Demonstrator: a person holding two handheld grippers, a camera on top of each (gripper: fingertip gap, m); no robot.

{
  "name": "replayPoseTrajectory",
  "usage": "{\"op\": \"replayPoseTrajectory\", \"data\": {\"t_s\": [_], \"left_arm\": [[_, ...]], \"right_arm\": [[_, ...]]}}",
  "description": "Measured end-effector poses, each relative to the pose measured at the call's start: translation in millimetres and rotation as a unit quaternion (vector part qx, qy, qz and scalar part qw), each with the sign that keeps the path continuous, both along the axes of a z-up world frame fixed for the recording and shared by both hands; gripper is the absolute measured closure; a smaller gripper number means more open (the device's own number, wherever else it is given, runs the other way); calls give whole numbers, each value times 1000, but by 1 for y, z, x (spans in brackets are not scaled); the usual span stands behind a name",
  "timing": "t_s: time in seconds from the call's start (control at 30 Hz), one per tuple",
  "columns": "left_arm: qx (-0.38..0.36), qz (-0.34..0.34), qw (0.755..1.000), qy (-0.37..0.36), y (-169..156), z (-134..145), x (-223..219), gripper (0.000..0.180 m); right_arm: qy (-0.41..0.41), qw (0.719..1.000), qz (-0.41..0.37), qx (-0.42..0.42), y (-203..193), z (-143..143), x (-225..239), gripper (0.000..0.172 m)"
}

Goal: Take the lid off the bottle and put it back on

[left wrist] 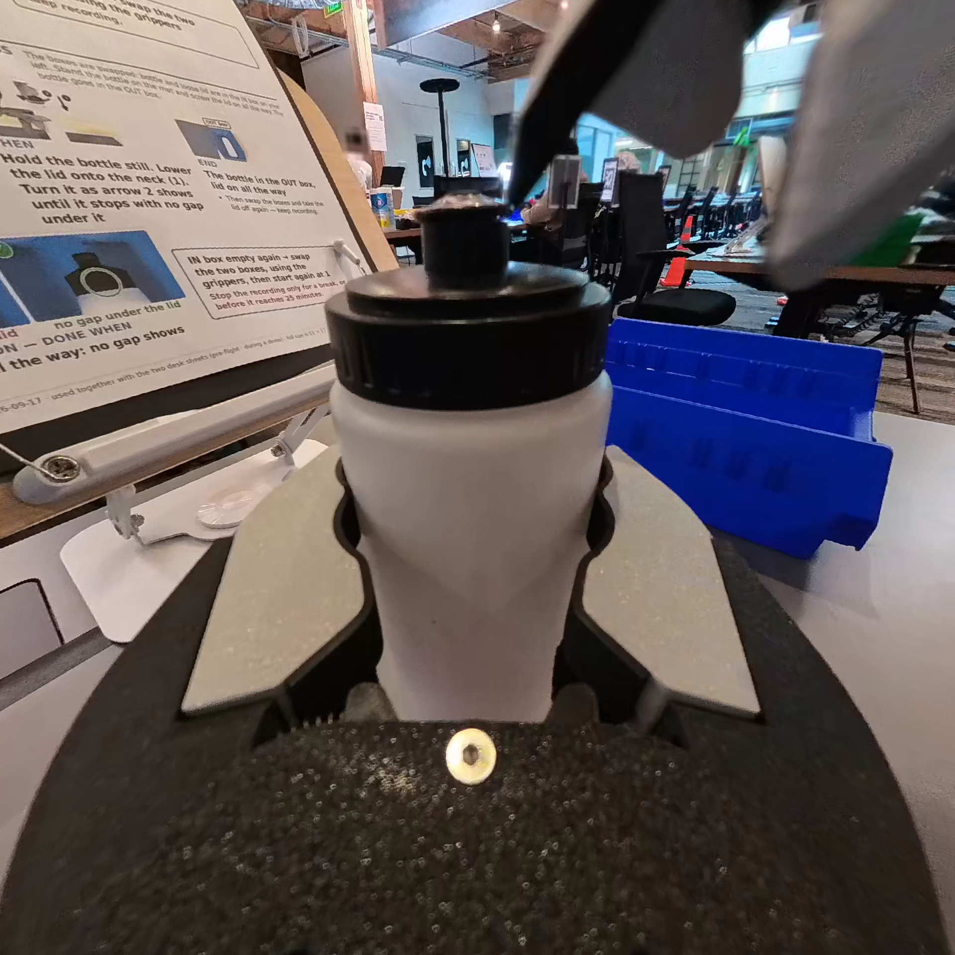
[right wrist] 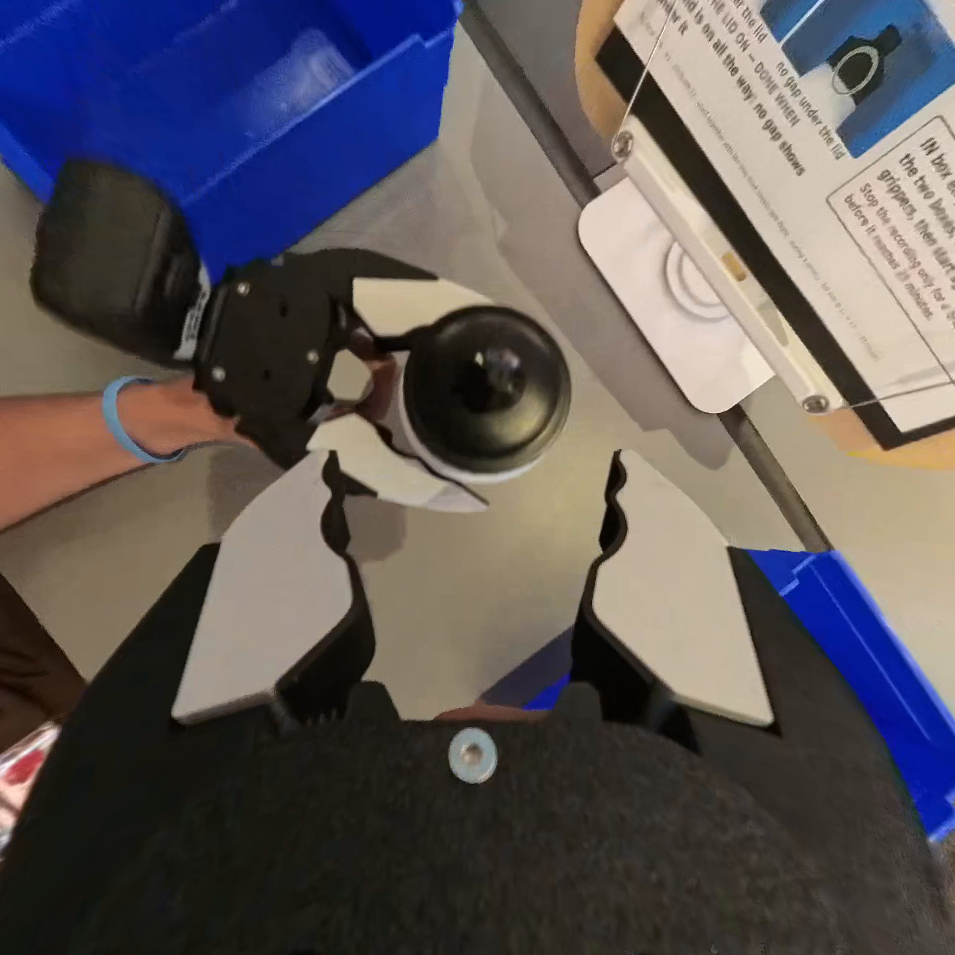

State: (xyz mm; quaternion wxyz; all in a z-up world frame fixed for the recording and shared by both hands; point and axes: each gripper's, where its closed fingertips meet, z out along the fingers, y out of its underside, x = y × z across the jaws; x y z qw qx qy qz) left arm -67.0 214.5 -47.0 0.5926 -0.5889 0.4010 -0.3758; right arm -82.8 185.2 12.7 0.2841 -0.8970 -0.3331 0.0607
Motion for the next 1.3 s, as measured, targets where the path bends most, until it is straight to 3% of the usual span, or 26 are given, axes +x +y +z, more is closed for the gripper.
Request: {"op": "replayPoseTrajectory", "data": {"t_s": [0.17,0.33,0.7,1.07,1.3], "left_arm": [[-3,4,1000,0,1,0,-1,93],[-10,6,1000,-4,2,0,-3,93],[-11,-1,1000,8,1,-2,-2,94],[-12,-12,1000,-3,1,-1,-2,94],[-12,-16,1000,-6,1,-1,-2,94]], "right_arm": [[-35,995,-44,-83,24,-11,-12,80],[-52,986,-67,-145,23,-26,-13,97],[-71,985,-27,-152,21,-27,-12,98],[-108,980,94,-141,21,-27,-11,98],[-209,927,288,-119,23,-29,-4,98]]}}
